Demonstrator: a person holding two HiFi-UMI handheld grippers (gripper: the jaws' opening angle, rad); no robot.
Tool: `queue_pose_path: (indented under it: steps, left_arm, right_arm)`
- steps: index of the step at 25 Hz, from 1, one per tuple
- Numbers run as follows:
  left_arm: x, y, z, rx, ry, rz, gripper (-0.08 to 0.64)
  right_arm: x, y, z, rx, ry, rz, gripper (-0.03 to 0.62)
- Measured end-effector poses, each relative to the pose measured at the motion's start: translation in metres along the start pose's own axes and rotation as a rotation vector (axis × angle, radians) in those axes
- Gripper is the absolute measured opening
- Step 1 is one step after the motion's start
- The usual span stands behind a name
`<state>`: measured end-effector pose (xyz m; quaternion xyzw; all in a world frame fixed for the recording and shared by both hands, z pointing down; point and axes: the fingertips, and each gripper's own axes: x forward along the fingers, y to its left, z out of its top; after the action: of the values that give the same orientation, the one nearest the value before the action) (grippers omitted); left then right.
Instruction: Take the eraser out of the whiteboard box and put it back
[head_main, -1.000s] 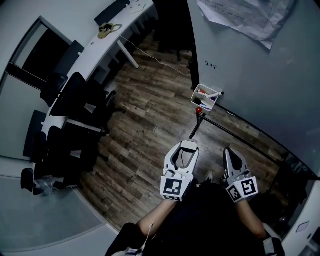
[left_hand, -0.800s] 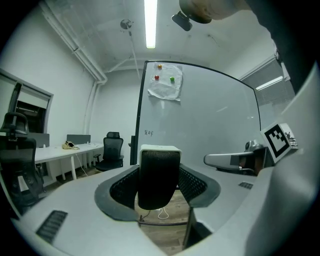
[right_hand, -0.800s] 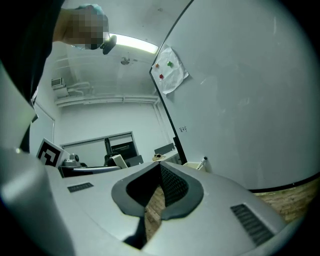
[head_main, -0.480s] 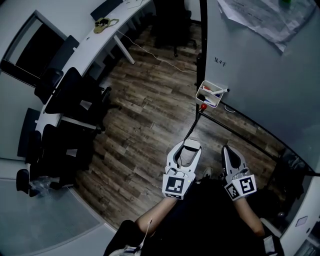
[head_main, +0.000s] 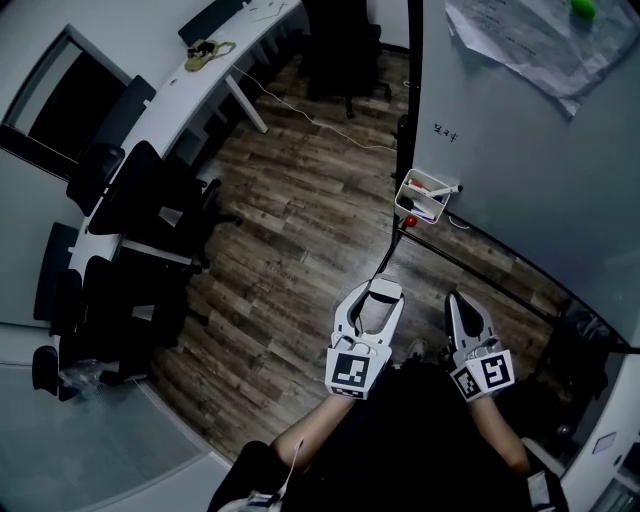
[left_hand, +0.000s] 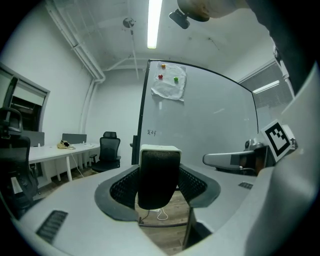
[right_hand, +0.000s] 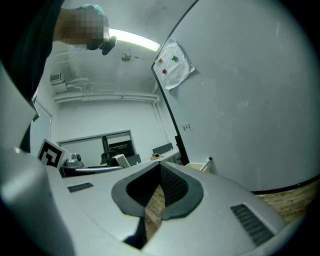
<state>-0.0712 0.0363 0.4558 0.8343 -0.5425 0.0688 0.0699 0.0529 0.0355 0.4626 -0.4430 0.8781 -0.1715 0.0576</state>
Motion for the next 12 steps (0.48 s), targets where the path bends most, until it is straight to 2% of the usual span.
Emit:
queue_pose_path:
  steps: [12]
  left_arm:
    - [-0.0004, 0.0015, 0.0008, -0.022, -0.024, 0.002, 0.244]
  right_arm:
    - [0.0025, 0.0003, -0.0039, -0.002, 0.010, 0.004, 0.015]
